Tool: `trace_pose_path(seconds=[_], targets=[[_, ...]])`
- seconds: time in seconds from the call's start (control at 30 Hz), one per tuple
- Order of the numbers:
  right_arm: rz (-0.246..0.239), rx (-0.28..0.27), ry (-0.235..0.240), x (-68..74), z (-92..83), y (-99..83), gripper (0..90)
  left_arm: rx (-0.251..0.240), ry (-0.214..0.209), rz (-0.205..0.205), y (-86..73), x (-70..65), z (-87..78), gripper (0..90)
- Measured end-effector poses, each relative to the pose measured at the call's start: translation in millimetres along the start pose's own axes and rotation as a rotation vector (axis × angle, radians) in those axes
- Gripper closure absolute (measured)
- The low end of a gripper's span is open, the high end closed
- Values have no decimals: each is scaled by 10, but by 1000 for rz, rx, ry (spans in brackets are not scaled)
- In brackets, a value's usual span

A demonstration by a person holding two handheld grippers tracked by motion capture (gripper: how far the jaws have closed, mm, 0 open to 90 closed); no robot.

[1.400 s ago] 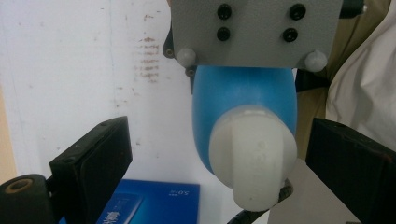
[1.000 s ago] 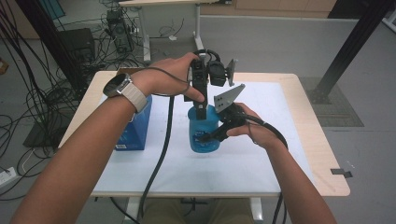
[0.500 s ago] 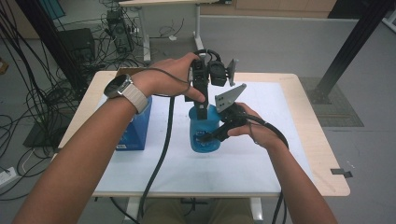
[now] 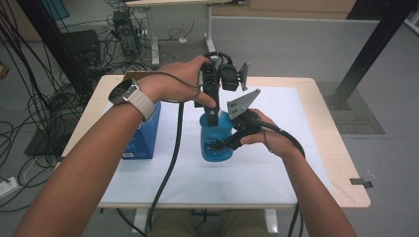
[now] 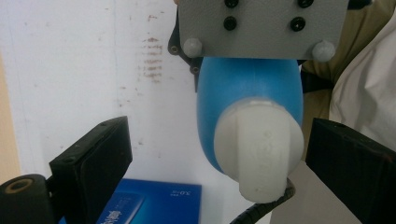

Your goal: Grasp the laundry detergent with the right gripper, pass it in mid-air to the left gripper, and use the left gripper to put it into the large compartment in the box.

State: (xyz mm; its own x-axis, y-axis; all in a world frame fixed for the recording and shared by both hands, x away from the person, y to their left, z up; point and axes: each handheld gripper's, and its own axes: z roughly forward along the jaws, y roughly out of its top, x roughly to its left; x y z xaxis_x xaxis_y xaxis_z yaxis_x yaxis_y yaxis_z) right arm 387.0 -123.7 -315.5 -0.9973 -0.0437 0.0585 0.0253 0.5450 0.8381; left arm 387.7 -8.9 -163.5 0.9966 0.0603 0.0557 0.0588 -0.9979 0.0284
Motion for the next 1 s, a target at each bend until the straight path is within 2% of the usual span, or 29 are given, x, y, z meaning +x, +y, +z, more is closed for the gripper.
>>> trace_pose_path(seconds=[1.0], targets=[[-3,4,4,-2,8,15,437,-12,4,-6,-32,-1,-4,75]])
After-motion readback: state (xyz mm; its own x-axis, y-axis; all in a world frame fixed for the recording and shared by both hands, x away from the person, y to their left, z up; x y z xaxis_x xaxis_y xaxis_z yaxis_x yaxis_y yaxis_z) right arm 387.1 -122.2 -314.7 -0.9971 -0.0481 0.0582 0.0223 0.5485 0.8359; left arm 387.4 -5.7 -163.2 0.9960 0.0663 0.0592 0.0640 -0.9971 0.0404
